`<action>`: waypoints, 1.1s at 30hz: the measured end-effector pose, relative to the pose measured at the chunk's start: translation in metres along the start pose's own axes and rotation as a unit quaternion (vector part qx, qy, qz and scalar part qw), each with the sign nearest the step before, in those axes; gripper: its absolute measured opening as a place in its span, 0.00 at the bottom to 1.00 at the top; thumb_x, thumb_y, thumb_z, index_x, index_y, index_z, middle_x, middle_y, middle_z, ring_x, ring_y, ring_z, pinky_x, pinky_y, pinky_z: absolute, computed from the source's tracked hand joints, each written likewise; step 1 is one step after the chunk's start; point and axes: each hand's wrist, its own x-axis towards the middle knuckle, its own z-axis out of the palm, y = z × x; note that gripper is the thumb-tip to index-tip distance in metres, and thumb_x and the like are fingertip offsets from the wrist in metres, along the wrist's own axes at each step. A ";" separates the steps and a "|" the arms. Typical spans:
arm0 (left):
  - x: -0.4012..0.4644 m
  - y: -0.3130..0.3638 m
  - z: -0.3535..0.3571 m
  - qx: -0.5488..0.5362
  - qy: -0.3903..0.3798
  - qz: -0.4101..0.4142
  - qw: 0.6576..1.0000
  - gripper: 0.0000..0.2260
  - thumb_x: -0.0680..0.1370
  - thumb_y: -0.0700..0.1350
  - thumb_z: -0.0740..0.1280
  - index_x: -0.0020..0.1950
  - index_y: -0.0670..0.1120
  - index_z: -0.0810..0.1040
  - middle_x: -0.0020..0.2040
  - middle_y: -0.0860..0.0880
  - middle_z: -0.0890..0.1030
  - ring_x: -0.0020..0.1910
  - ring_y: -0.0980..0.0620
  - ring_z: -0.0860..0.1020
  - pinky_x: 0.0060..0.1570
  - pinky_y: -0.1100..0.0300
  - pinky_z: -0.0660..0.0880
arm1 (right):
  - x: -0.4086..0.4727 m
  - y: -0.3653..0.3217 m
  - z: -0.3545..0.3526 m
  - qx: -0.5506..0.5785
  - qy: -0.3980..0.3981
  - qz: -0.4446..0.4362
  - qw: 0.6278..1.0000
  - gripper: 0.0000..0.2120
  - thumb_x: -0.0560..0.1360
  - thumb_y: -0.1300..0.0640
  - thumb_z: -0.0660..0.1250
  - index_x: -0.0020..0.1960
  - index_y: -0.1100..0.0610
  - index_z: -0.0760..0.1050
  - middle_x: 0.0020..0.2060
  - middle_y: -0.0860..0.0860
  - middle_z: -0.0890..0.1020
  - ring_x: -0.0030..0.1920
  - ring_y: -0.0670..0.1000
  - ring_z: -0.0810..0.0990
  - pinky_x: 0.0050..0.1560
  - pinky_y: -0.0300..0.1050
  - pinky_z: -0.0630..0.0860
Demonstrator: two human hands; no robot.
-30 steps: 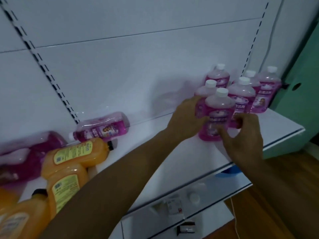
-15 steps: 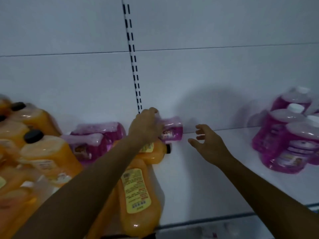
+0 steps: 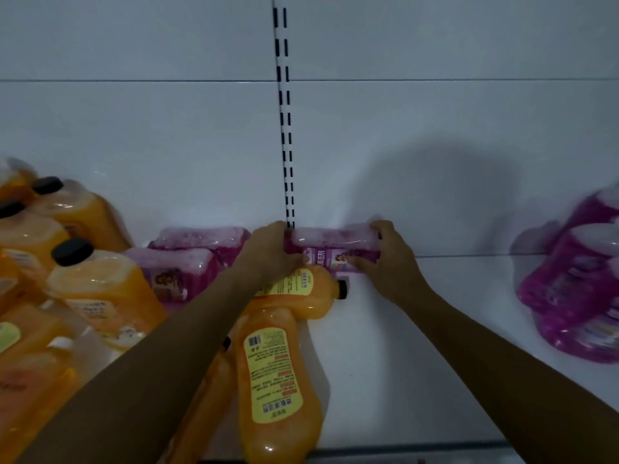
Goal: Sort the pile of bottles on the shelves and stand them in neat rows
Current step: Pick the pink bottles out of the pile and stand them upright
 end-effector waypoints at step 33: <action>0.049 0.263 0.110 -0.048 0.037 0.350 0.935 0.25 0.74 0.42 0.71 0.70 0.47 0.72 0.64 0.44 0.74 0.62 0.47 0.74 0.62 0.59 0.67 | -0.053 0.070 -0.127 -0.146 0.017 0.083 0.986 0.24 0.77 0.49 0.66 0.70 0.52 0.65 0.63 0.50 0.74 0.63 0.51 0.74 0.63 0.43 0.70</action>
